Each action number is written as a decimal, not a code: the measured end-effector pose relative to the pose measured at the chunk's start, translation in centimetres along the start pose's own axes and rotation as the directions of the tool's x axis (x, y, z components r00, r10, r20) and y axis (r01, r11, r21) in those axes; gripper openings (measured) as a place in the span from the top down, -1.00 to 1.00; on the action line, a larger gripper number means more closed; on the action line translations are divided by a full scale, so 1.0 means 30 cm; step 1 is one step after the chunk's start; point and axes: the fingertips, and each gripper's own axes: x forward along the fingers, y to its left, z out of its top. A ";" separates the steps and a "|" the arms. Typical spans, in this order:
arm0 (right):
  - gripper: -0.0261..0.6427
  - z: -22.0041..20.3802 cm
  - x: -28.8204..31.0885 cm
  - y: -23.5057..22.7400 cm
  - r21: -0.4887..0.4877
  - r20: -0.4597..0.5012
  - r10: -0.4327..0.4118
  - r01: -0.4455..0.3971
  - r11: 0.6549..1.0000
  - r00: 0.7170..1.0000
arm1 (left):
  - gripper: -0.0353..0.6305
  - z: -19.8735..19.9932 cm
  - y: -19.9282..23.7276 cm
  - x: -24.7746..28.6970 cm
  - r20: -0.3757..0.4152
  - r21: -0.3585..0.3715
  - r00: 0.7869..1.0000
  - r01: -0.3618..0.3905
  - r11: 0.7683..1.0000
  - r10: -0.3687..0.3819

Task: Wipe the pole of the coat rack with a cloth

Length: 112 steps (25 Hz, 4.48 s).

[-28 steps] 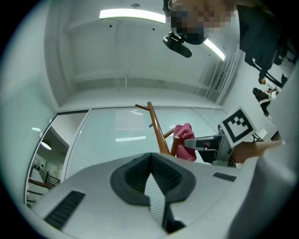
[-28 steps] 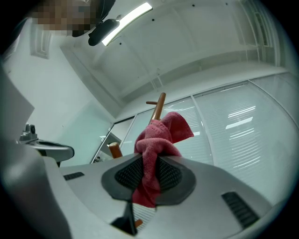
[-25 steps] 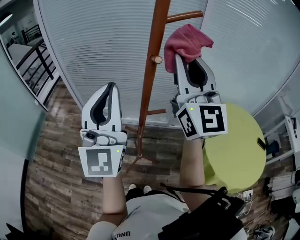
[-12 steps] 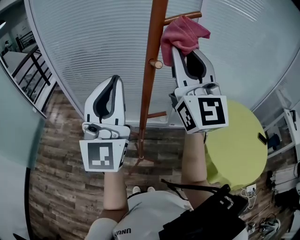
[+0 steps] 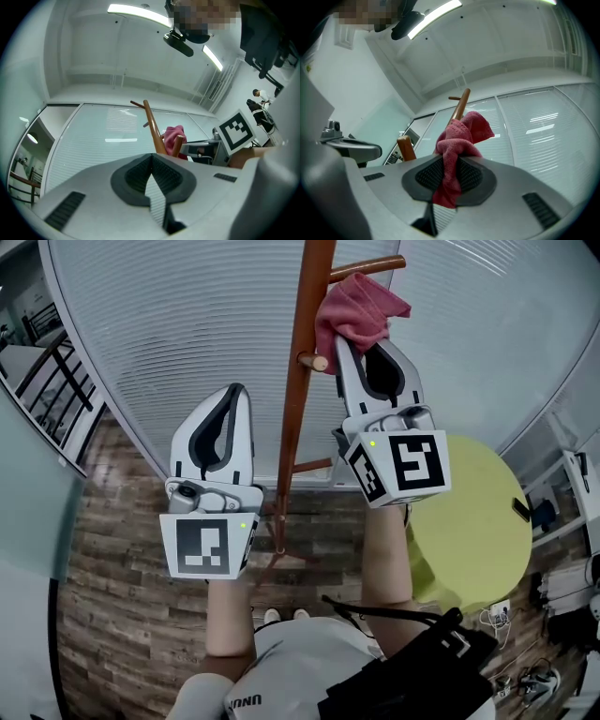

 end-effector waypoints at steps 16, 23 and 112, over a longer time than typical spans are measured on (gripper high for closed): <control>0.70 -0.105 -0.037 0.027 0.029 -0.086 -0.002 0.004 1.000 0.996 | 0.86 -0.051 -0.001 -0.021 -0.031 -0.044 1.000 -0.002 0.999 0.001; 0.70 -0.135 -0.050 0.049 0.035 -0.114 0.001 0.003 0.999 0.994 | 0.86 -0.061 0.012 -0.032 -0.023 -0.014 1.000 0.005 1.000 -0.005; 0.70 -0.533 -0.280 0.315 0.090 -0.458 0.087 -0.050 0.995 0.885 | 0.86 -0.179 0.068 -0.154 -0.119 -0.028 0.993 -0.008 1.000 0.005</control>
